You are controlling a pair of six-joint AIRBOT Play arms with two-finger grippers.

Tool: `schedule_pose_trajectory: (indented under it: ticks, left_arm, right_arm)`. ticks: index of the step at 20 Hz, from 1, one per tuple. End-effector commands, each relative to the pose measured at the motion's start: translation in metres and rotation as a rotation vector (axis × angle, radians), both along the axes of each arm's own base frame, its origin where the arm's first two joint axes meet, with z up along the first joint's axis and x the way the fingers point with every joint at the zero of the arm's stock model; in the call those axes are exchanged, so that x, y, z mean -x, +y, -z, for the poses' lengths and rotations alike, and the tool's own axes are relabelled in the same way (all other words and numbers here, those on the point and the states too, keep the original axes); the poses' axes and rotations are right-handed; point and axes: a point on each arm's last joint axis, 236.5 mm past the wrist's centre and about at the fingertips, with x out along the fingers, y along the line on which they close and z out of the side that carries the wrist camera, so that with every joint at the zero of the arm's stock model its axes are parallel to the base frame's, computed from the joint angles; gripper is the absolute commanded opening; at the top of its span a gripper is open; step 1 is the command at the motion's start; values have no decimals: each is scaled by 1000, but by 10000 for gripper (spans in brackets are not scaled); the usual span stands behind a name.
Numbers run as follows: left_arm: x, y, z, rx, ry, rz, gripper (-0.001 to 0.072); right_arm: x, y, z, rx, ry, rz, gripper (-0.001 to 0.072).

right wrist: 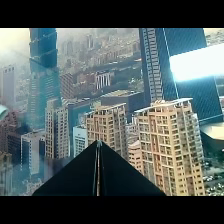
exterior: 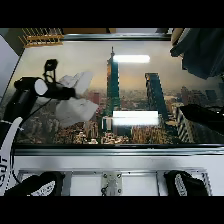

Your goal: Fold the clothes and pants, and hang the long-sleeved shirts on hangers.

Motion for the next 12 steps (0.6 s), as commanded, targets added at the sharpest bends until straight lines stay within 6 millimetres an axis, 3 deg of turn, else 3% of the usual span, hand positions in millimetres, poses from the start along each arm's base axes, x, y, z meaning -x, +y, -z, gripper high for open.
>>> schedule_pose_trajectory:
  ticks: [1, 3, 4, 6, 7, 9, 12]
  left_arm:
    - [26, -130, -56, 113, -142, 268, 8]
    - [44, -184, -56, 124, -149, 384, 9]
    - [48, -203, -53, 123, -153, 424, 47]
    - [43, -229, -49, 130, -159, 455, 699]
    - [35, -229, -48, 124, -151, 446, 710]
    - [8, -204, -46, 103, -120, 380, 710]
    - [-33, -114, -23, 79, -27, 162, 710]
  right_arm:
    - [0, 1, 0, -2, 0, -1, 26]
    - [0, 1, 0, -2, 0, -1, 26]
    - [0, 1, 0, -2, 0, -1, 26]
    - [0, 0, 0, -2, 1, -1, 26]
    - [0, 0, 0, -2, 1, -1, 26]
    - [0, 1, 0, -2, 1, -1, 26]
    - [3, 3, 3, -4, 15, -11, 26]
